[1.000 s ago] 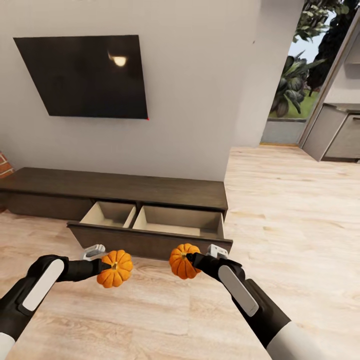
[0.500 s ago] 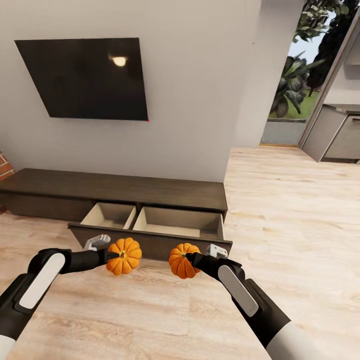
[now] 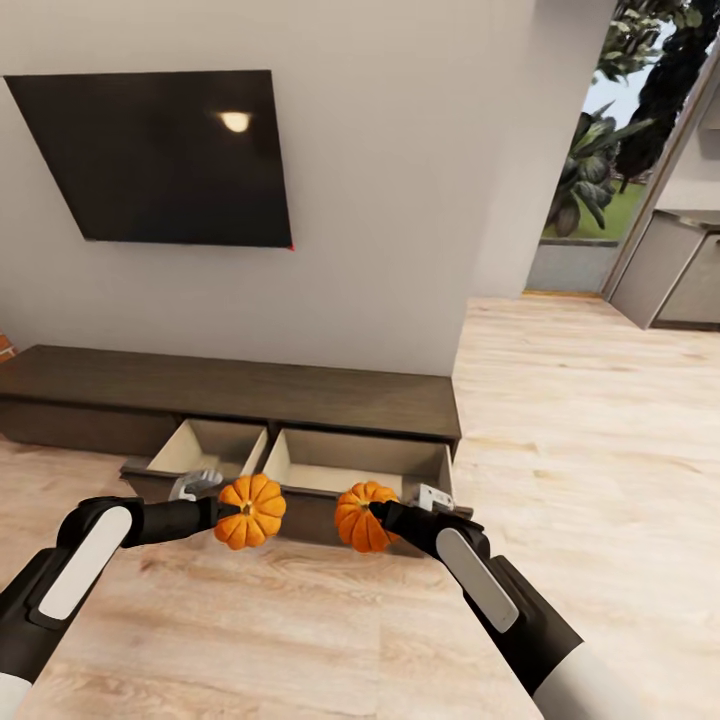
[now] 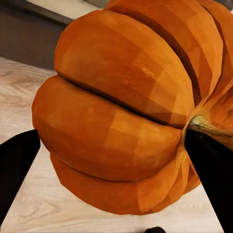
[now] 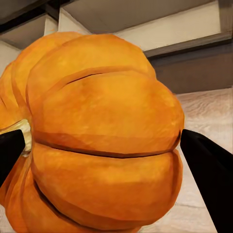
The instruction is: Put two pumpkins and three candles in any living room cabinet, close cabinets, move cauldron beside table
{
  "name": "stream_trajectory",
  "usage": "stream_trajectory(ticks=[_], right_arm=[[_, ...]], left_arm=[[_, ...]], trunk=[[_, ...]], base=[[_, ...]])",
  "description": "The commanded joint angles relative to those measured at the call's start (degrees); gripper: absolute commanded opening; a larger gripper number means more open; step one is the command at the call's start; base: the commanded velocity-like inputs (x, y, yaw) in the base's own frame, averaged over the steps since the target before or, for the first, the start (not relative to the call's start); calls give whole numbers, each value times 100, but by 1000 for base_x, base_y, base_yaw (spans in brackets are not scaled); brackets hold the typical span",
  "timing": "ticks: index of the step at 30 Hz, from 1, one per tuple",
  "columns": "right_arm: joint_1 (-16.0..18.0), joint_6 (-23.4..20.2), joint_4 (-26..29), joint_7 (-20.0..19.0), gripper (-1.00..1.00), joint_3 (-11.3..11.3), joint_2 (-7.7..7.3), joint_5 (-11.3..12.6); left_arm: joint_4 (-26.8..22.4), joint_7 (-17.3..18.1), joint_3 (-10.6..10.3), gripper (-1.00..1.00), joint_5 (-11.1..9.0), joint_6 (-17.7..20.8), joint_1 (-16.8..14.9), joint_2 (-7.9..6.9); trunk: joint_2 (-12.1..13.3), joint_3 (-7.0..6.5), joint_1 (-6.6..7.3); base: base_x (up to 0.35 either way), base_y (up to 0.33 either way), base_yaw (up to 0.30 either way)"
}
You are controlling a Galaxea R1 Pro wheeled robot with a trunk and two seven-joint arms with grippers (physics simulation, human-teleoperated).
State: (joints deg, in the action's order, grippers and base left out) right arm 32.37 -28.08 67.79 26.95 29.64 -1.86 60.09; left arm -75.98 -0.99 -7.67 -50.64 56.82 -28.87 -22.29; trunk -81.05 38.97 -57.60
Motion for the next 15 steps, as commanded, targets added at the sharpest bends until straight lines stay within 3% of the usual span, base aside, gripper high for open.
stream_trajectory(ticks=[1,9,15], right_arm=[[6,8,12,54,-100,15,-6,58],[6,10,15,38,-100,-18,-8,72],[6,5,15,38,-100,-20,-8,73]], left_arm=[[-5,-16,-11,-100,-34,13,-5,-4],[-5,-16,-14,-100,-34,13,-5,-4],[-5,-16,-15,-100,-34,13,-5,-4]], trunk=[[-3,5,-3],[-3,5,-3],[-3,5,-3]], base=[[327,0,0],[332,0,-5],[334,0,-118]])
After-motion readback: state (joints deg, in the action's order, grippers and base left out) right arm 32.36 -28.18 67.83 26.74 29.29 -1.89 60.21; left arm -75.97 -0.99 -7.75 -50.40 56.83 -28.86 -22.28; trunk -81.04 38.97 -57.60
